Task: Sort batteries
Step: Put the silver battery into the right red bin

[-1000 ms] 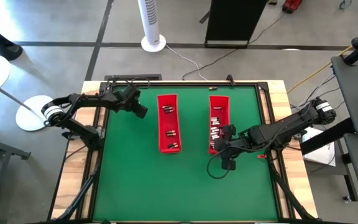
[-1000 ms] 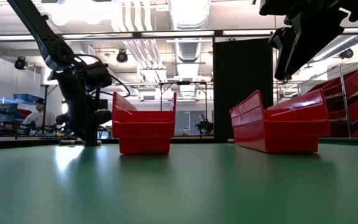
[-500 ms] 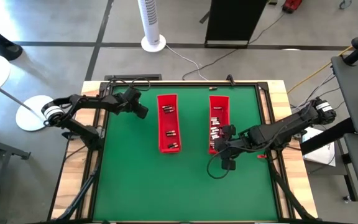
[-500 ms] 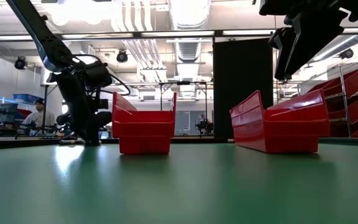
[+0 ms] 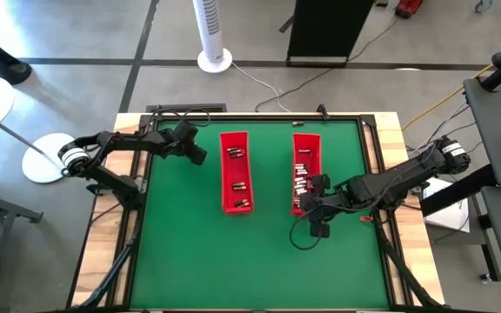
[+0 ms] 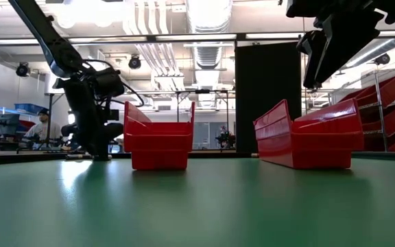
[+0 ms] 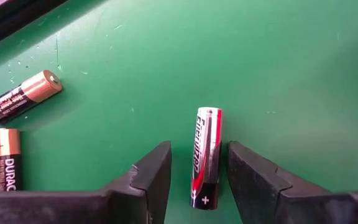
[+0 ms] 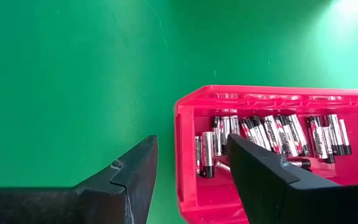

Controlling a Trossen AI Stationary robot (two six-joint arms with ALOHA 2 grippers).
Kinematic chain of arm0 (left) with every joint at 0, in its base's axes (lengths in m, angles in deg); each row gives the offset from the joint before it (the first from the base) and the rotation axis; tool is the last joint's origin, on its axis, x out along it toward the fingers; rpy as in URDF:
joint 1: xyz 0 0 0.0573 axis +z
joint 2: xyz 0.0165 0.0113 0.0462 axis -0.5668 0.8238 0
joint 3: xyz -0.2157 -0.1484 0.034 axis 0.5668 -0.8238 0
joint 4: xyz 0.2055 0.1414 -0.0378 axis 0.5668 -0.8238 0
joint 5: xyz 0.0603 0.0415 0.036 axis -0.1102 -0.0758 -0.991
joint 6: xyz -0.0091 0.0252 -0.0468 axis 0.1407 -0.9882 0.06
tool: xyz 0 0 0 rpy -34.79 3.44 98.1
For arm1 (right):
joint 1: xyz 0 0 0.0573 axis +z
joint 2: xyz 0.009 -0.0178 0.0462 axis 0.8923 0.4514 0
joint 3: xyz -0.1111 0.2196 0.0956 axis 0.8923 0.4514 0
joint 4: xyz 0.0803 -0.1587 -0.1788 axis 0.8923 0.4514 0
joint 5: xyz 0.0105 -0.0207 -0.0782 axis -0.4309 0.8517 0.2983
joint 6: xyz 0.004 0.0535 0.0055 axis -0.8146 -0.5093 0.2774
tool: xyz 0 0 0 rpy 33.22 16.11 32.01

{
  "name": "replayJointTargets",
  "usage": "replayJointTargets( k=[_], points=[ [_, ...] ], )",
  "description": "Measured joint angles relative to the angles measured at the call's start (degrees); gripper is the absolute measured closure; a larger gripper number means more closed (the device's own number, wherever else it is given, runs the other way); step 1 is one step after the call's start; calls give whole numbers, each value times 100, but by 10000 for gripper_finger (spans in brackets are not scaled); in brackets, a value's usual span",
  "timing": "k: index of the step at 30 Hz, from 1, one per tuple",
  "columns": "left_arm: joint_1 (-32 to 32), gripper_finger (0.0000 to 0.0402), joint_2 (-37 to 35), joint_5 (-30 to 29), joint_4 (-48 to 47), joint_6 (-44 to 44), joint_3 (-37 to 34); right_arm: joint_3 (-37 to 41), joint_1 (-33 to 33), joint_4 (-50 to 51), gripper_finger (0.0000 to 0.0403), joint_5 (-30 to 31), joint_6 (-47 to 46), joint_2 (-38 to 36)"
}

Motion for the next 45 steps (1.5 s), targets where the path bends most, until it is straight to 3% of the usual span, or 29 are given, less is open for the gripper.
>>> replayJointTargets(
  k=[26, 45],
  points=[
    [-2, 273, -15, 173, -143, -687, -48, 0, 0, 15, 216, -7, -93, 0],
    [2, 273, -27, 404, -261, -152, -40, 0, 0, 24, 216, -17, -151, 0]
  ],
)
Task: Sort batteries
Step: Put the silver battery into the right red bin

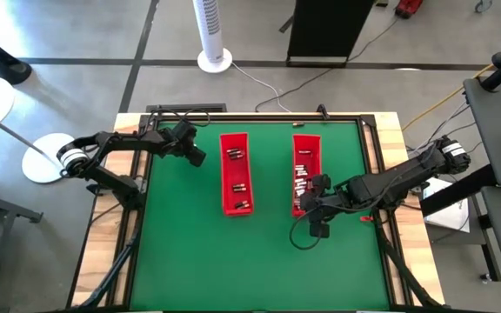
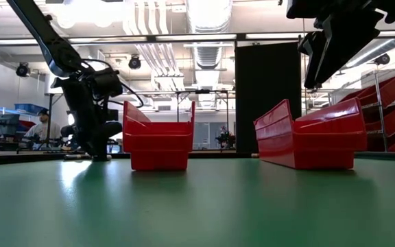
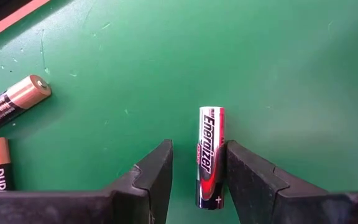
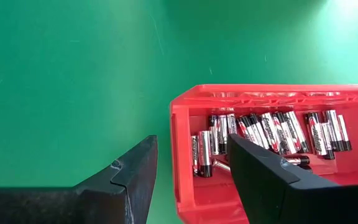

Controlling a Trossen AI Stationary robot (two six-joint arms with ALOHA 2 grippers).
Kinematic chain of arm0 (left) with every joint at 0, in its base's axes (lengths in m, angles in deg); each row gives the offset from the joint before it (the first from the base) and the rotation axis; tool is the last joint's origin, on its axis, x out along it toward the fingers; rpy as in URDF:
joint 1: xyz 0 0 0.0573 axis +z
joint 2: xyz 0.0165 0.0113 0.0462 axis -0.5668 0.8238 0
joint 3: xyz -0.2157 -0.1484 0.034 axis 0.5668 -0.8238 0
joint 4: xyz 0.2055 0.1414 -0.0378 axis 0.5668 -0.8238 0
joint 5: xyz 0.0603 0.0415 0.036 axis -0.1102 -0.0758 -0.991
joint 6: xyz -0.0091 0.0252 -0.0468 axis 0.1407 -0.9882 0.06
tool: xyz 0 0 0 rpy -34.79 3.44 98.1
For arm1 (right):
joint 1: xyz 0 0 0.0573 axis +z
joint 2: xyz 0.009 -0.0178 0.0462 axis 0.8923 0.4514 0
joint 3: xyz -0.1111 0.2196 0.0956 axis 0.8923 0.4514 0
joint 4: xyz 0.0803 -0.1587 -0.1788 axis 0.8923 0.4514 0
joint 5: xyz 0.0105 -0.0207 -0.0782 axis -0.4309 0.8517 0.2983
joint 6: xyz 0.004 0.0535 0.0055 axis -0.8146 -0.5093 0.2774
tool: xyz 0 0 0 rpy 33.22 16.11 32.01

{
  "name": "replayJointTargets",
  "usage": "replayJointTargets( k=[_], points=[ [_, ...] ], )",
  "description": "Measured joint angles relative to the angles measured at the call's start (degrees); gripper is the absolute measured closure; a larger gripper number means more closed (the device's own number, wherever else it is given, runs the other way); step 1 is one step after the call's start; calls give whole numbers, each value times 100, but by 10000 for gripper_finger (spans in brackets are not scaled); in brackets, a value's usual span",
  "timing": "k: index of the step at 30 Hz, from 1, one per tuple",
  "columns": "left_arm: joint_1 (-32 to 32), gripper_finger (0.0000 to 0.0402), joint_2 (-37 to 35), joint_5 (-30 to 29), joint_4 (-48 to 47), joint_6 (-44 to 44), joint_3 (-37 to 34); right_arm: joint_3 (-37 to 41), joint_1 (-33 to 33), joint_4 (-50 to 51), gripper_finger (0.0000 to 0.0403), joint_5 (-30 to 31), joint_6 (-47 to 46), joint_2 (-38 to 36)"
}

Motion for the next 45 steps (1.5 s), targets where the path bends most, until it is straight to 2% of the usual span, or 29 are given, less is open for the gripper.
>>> replayJointTargets(
  k=[8, 21, 24, 36, 45],
  points=[
    [-2, 273, -1, 0, -21, 77, 14, 0, 0, 0, 216, 0, 77, 0],
    [-17, 273, 33, 154, -1016, 34, 492, 0, 0, 136, 216, -3, 2, 0],
    [-13, 273, 28, 291, -945, 38, 416, 0, 0, 131, 216, 4, 2, 0],
    [-41, 274, 16, 232, -663, -47, 299, 0, 0, 131, 216, 7, 2, 0],
    [-133, 303, 16, 214, -518, -268, 251, 0, 0, 129, 216, 9, 3, 0]
  ],
)
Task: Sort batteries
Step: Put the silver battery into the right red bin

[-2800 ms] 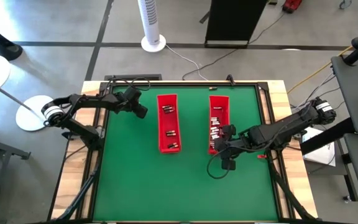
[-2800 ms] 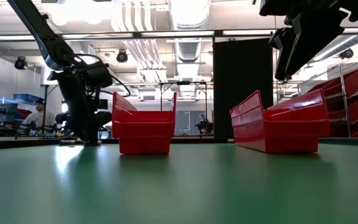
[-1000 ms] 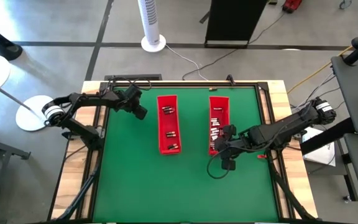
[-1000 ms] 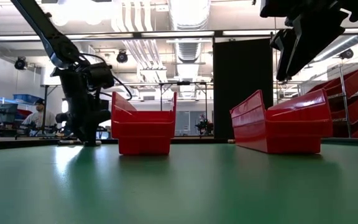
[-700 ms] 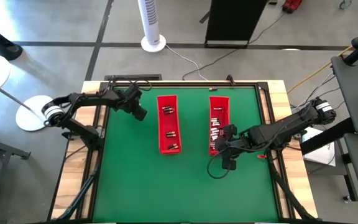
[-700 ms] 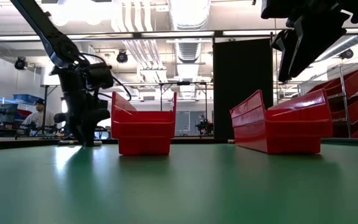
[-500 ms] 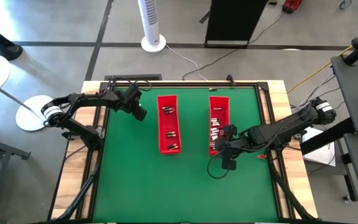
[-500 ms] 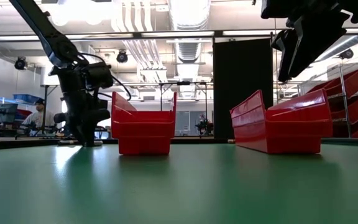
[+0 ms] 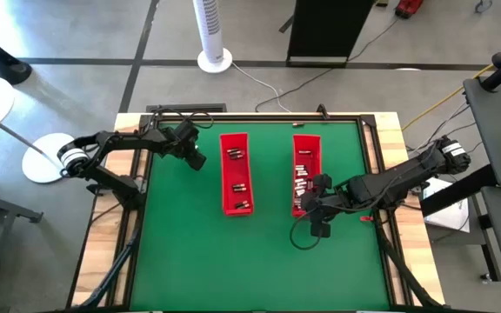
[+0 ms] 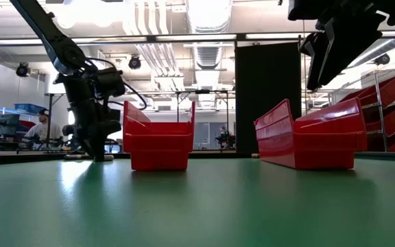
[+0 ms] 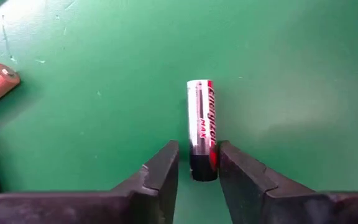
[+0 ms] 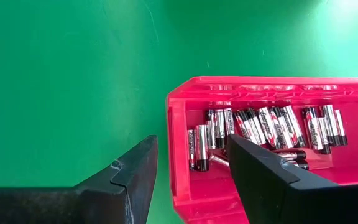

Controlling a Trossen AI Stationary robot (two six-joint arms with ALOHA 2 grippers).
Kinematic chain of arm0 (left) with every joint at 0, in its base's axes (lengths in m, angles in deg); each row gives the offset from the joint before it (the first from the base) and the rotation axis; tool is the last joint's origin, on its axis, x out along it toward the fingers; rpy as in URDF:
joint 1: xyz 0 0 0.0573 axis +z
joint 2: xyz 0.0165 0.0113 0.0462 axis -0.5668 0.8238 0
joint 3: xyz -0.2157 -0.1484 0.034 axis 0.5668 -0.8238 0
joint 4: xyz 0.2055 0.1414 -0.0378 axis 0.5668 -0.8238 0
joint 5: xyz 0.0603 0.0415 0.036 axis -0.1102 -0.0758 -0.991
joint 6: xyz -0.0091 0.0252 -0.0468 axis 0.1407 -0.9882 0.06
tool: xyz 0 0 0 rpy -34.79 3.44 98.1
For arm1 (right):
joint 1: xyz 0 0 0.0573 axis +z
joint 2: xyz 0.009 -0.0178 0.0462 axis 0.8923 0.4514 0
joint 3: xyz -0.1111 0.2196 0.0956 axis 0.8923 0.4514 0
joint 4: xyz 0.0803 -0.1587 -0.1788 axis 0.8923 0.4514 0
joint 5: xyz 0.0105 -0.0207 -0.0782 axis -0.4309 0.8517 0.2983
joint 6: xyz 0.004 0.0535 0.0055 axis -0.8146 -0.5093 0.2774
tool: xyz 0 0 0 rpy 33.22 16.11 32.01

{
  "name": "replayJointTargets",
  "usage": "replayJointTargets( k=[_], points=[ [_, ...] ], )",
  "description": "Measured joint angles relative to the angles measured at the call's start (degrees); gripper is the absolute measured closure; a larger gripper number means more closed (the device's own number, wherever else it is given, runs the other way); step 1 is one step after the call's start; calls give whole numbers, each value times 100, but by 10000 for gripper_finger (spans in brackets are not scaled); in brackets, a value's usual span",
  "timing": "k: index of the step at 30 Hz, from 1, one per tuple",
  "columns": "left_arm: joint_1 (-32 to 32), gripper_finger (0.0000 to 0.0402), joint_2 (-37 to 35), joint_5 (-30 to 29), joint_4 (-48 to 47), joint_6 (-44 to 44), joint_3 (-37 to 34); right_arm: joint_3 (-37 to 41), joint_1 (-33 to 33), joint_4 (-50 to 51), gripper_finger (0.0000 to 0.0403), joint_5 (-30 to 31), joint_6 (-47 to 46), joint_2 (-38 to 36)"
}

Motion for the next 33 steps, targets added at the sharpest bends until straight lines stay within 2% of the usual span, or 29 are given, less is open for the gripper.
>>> replayJointTargets(
  k=[7, 15, 20, 24, 29, 33],
  points=[
    [-7, 373, -1, 66, 10, 46, 0, 0, 0, -2, 216, 1, -1, 0],
    [-7, 375, -178, 69, 48, 52, -18, -29, 0, 75, 216, 2, 16, -170],
    [-22, 375, -873, 350, -181, 24, -50, -114, 0, 139, 216, 28, 18, -514],
    [-77, 375, -1510, 443, -255, 33, -47, -103, 0, -53, 216, 311, 154, -731],
    [-324, 375, -2355, 824, -215, 29, -151, 123, 11, -998, 216, 467, 573, -800],
    [-755, 375, -3105, 1095, -81, -2, -229, 508, 7, -2421, 216, 466, 1101, -756]
  ],
)
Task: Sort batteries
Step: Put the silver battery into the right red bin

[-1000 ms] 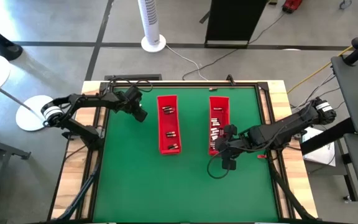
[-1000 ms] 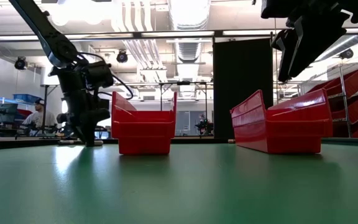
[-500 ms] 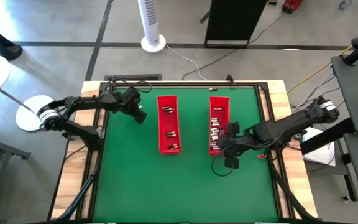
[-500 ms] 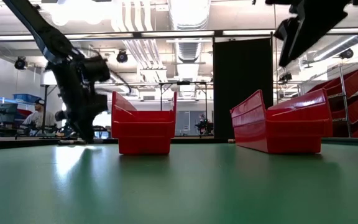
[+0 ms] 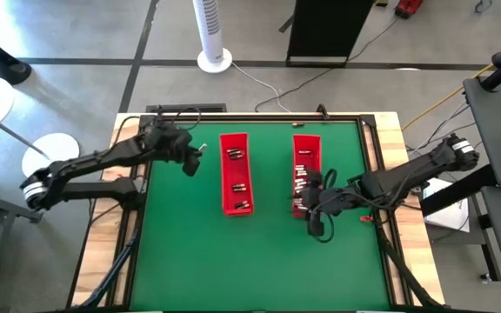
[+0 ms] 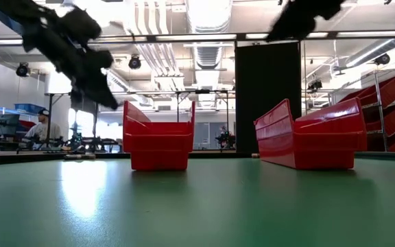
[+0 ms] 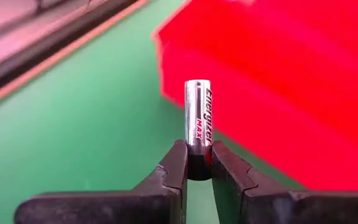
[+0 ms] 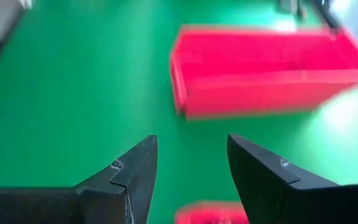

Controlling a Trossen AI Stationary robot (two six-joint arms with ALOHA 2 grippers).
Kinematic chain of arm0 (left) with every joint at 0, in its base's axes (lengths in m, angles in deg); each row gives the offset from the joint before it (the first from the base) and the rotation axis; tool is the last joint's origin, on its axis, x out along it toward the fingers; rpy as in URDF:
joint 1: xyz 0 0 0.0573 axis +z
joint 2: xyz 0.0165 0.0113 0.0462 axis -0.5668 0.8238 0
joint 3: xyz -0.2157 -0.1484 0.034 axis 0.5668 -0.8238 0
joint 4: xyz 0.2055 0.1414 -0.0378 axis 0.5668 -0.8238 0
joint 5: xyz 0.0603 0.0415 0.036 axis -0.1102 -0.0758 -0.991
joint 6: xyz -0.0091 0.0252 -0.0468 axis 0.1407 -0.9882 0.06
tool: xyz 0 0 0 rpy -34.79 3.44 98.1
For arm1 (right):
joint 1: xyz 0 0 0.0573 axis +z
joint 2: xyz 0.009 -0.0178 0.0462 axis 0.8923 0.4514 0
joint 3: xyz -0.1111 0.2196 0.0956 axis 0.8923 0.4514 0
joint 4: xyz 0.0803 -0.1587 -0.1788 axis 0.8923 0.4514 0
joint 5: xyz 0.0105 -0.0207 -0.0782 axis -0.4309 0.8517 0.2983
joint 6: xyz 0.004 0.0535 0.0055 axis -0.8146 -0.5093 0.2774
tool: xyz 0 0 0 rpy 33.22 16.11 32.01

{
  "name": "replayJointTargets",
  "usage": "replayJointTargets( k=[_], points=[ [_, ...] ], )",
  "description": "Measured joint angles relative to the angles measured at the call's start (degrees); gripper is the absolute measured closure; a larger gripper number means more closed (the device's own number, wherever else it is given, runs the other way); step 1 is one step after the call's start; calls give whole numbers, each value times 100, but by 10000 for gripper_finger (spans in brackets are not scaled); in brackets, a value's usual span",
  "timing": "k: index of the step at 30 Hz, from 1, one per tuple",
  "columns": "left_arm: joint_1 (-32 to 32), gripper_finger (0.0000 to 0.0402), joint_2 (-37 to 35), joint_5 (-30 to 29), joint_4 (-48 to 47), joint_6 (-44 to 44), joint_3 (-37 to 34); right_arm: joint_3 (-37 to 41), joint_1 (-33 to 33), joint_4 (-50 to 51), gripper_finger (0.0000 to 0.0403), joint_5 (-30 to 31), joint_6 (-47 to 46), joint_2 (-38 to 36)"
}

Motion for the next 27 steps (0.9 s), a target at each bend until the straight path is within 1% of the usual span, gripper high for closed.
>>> replayJointTargets(
  k=[5, 9, 12, 15, 20, 22, 25, 27],
  points=[
    [-820, 375, -805, -27, 374, 129, -14, 439, -88, -2222, 216, 0, 648, 209],
    [-1771, 375, -1098, -136, 1414, 240, -162, 523, -237, -3700, 216, -1, 1233, 556],
    [-2557, 375, -1052, -458, 2315, 192, -335, 517, -392, -4686, 216, -7, 1562, 824],
    [-3230, 375, -876, -900, 3240, 22, -552, 359, -532, -5014, 216, -43, 1703, 1033],
    [-3978, 375, -188, -1499, 4811, -363, -810, -63, -685, -5154, 216, -497, 1687, 1435],
    [-4139, 375, 230, -1511, 5553, -541, -836, -216, -701, -5112, 216, -510, 1765, 1607],
    [-4282, 376, 852, -1513, 6406, -763, -847, -465, -713, -5157, 213, -512, 1951, 1836],
    [-4302, 376, 1193, -1504, 6737, -800, -839, -634, -713, -5317, 208, -512, 2038, 1977]
  ],
)
